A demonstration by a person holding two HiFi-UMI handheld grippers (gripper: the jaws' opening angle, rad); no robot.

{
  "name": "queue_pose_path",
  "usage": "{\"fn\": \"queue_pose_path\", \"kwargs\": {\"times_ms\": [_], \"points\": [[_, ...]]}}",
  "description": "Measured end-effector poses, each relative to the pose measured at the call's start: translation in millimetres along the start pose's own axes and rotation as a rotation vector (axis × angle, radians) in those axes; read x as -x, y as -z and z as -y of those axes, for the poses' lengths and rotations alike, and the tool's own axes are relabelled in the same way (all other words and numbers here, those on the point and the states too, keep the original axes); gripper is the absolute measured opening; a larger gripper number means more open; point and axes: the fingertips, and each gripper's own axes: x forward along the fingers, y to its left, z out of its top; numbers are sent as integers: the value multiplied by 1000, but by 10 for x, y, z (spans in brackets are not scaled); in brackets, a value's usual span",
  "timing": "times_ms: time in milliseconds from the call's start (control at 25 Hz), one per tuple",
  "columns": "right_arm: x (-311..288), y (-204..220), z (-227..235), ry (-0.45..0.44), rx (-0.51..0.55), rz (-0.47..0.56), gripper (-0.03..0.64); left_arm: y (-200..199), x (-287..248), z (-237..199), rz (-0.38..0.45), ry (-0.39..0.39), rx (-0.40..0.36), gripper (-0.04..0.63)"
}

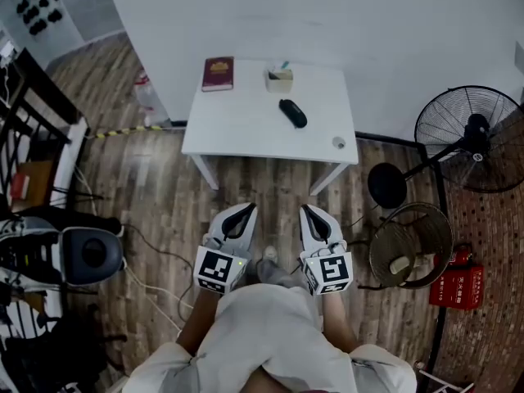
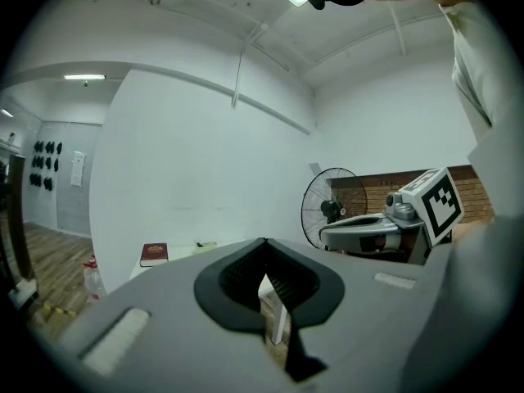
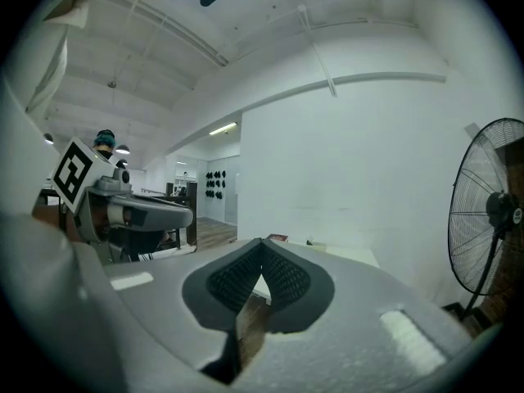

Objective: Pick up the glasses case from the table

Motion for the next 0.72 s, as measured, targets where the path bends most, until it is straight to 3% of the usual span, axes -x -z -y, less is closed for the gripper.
{"fn": "queue_pose_path", "kwargs": {"times_ms": [360, 720], "points": [[-398, 25, 465, -27, -20, -26, 5, 31, -619, -177, -44, -22, 14, 17], [-732, -47, 900, -90, -33, 2, 5, -115, -1147, -251, -46, -73, -18, 17]]}}
